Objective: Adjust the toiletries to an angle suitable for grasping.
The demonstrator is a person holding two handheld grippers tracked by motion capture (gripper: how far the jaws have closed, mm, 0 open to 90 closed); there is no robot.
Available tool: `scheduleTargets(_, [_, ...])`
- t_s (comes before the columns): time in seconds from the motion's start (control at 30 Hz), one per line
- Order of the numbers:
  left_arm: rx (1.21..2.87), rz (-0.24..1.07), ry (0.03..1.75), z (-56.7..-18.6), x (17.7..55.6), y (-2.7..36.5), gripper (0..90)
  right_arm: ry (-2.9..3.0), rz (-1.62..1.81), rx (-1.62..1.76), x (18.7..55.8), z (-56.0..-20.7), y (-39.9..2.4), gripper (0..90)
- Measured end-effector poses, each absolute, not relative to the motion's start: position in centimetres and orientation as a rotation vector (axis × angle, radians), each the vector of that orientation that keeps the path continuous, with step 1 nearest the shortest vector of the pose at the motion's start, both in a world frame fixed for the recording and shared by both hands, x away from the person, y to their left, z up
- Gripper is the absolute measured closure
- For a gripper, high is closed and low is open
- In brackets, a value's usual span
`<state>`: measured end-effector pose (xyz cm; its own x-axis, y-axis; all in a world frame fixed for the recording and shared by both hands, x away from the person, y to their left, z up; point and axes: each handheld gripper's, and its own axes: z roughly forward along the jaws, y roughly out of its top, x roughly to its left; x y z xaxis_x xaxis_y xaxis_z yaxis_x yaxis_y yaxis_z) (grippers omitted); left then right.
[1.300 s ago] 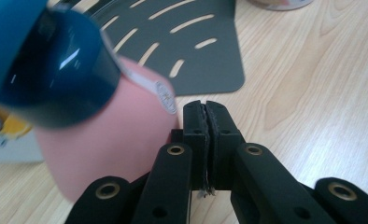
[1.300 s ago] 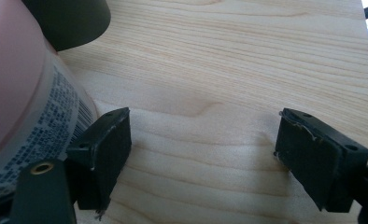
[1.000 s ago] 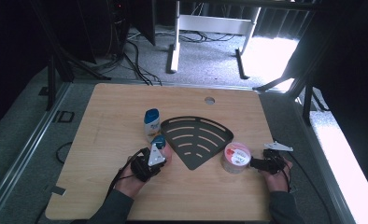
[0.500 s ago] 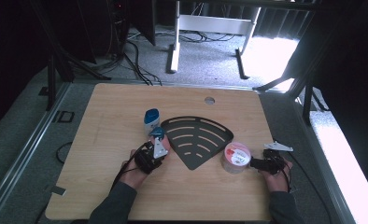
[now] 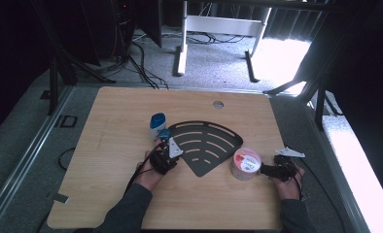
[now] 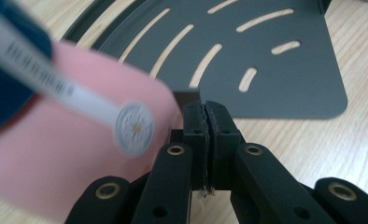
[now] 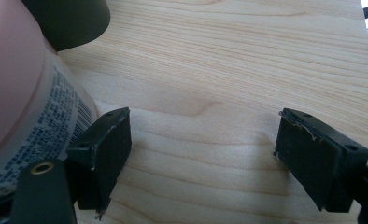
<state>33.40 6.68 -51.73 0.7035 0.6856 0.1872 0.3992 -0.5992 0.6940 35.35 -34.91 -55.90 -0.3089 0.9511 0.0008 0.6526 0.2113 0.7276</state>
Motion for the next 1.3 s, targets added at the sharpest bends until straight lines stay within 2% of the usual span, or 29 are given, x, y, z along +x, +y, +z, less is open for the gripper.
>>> scheduleTargets(0.57, [2.229, 0.575, 0.875, -51.9, 34.5, 7.3, 89.0, 2.040, 0.882, 1.484, 35.3, -55.9, -34.9, 18.0])
scheduleTargets(1.1, [2.211, 0.418, 0.857, -53.3, 33.0, 10.2, 75.1, 2.027, 0.881, 1.485, 35.3, -55.9, -34.9, 22.2])
scheduleTargets(1.17, [2.200, 0.394, 0.869, -53.6, 32.9, 10.3, 70.8, 2.043, 0.884, 1.474, 35.2, -55.9, -34.9, 21.5])
scheduleTargets(1.23, [2.200, 0.374, 0.875, -53.9, 32.8, 10.4, 69.2, 2.039, 0.879, 1.481, 35.2, -55.8, -35.0, 26.3])
scheduleTargets(1.3, [2.206, 0.364, 0.877, -54.1, 32.7, 10.2, 67.6, 2.044, 0.891, 1.466, 35.0, -55.7, -35.1, 37.1])
